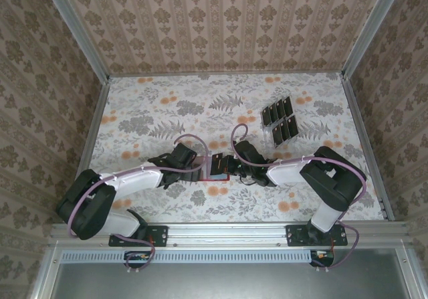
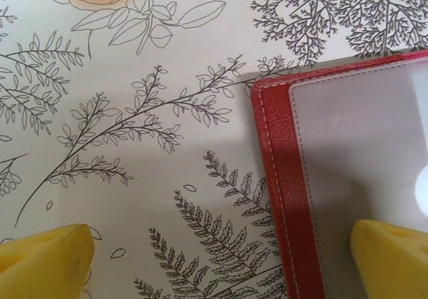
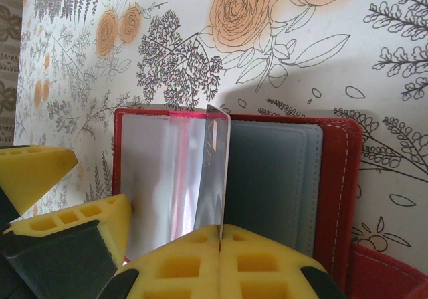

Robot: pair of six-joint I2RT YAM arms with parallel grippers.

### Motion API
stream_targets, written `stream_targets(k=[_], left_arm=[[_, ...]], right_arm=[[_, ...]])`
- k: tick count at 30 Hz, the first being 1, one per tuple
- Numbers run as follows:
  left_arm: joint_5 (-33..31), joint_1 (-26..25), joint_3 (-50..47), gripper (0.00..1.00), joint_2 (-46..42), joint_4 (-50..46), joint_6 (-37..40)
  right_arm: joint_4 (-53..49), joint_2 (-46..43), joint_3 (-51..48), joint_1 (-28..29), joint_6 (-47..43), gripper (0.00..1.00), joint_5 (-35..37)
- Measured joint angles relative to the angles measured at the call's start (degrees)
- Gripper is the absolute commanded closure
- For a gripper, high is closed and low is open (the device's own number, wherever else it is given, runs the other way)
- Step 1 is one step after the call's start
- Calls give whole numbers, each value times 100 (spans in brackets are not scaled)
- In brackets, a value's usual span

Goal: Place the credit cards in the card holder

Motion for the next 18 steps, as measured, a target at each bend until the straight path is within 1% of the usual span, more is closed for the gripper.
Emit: stream_targets(k=[18], left_arm=[[9,0,-264,0,-240,85,-229]], right_arm=[[175,-120,24,2,7,100,-197]])
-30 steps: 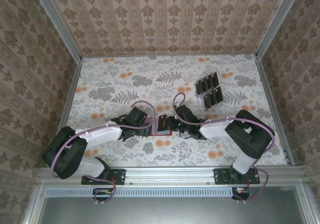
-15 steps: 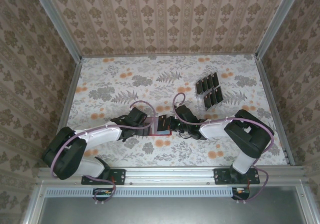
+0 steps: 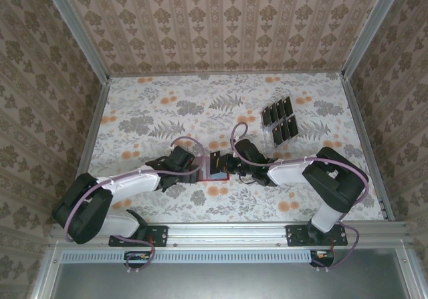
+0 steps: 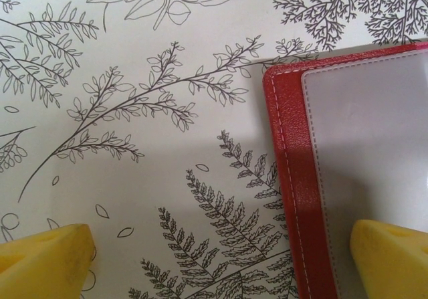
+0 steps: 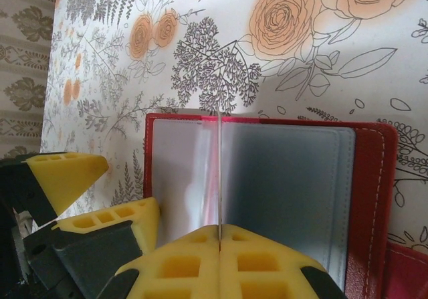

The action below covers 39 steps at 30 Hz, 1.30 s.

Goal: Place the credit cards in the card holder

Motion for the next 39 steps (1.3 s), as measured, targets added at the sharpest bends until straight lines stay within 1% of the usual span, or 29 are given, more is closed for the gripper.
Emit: stream_targets(k=[9,26,39], left_arm=[[9,0,-35,0,-24,20,0],[20,0,-44,0,-24,39,0],[20,0,-46,0,-24,39,0]], right_arm=[[426,52,0,79,155,100,2],[1060,752,44,151,420,100,-9],[1305,765,-24,205,531,100,-20]])
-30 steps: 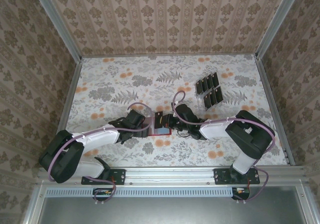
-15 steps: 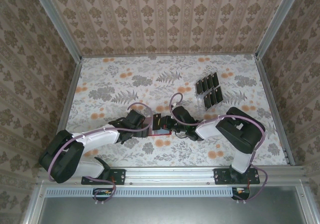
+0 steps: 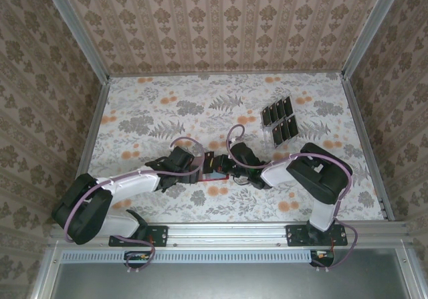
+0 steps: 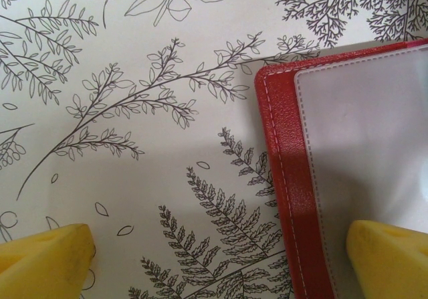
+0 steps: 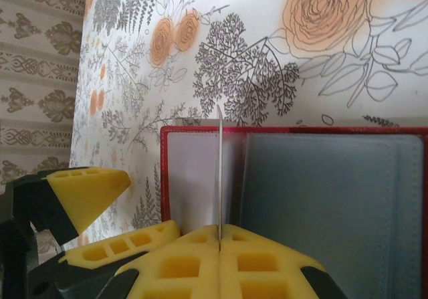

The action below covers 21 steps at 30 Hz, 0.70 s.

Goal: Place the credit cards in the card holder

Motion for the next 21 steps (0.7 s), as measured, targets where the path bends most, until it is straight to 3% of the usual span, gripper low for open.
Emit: stream_targets(k=[21], left_arm=[[0,0,-22,0,0,37,-2]], right_arm=[[321,63,-258,85,138,100,2]])
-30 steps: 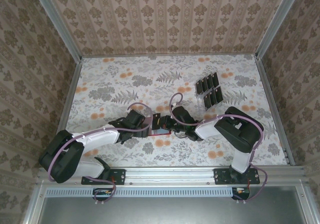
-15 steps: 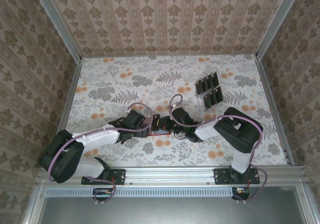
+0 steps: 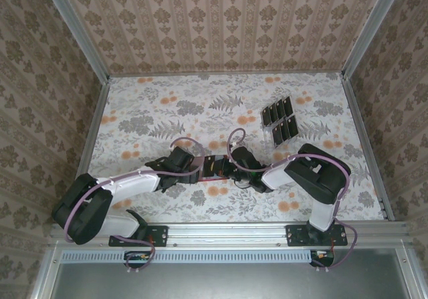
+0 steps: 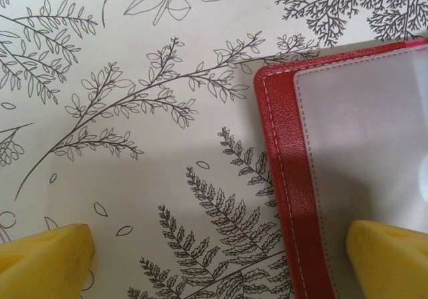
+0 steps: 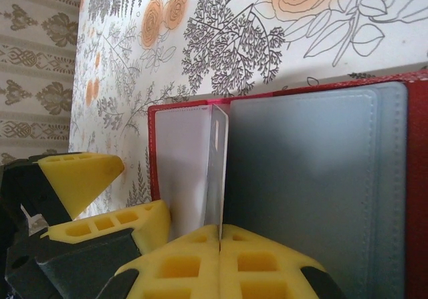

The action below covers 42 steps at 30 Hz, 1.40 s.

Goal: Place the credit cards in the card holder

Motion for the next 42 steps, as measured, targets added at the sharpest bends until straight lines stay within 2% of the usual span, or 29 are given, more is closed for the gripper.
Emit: stream_targets(k=[33,38,42], left_arm=[[2,0,0,0,0,2,0],[2,0,0,0,-24,-9,0],[11,20,4,0,-107,-94,-31]], right_arm=[[55,258,168,4,52,100,-267],[-142,267,289,4,28,78,-321],[-476,151,431,4,-61,66,-358]])
